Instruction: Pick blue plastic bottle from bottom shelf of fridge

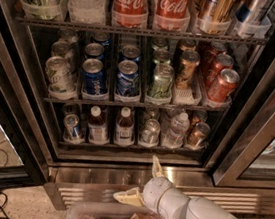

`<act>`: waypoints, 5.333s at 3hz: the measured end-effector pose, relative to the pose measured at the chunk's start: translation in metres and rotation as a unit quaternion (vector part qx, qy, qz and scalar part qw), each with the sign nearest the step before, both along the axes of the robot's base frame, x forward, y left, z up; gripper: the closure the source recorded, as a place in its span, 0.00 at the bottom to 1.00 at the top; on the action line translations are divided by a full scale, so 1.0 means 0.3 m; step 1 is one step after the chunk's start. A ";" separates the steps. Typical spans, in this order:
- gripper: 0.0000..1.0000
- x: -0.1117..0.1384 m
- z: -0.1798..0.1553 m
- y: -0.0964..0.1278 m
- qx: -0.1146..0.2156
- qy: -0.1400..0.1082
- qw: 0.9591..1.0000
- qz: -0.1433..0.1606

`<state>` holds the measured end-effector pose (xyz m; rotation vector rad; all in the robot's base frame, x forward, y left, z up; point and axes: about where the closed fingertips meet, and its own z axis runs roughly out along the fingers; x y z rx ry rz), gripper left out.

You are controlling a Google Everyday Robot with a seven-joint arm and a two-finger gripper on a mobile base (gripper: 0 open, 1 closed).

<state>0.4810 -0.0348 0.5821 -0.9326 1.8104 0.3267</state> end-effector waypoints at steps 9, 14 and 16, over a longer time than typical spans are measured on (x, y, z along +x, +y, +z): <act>0.00 0.221 0.088 0.174 0.084 -0.146 0.985 0.047; 0.00 0.454 0.102 0.219 0.093 -0.182 0.978 0.045; 0.00 0.485 0.086 0.290 0.107 -0.186 0.976 0.036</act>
Offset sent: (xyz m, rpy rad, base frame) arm 0.0219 0.0118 0.0029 0.1627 -0.2440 -0.1084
